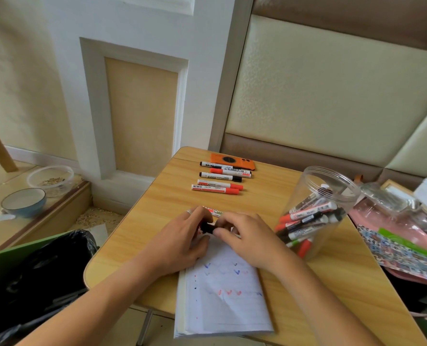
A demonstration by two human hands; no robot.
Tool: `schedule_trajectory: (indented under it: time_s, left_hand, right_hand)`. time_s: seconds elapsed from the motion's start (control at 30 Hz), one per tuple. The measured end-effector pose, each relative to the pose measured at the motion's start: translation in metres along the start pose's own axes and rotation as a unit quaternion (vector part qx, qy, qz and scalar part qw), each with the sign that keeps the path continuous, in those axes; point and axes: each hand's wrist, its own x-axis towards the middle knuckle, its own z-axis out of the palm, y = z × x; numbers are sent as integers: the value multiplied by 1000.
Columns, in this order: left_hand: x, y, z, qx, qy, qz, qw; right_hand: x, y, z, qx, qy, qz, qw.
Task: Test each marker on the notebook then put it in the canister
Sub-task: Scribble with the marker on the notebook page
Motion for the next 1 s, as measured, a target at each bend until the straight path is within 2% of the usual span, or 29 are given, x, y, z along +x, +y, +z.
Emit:
schedule_trajectory:
  time_s: [0.13,0.23,0.37,0.47,0.57,0.7,0.8,1.0]
  left_hand:
    - [3,-5,2,-20,-19,-4,1000]
    - [6,-11,2,-33,-1,-32,999]
    - [9,-13,0,-68,11,-59,996]
    - [9,-14,0,-64,13,-63,996]
    - [9,-15,1,-64,18,-63,996]
    - [8,-18,1,-48,25,-62,997]
    - [8,-16,0,-38,34,-54,997]
    - [10,-23,-1,29,111,-149,982]
  right_hand:
    - [-2,1,9,-69,33,-53,996]
    - [-4,0,16,-120,55,-70,989]
    - [-3,1,29,-232,132,-104,958]
    - [-1,-1,37,-272,157,-103,944]
    - [1,0,40,-265,158,-95,946]
    - [-2,-3,36,-230,100,-47,967]
    - [-3,-4,35,-198,99,-22,975]
    - [-3,-8,40,-203,92,0,975]
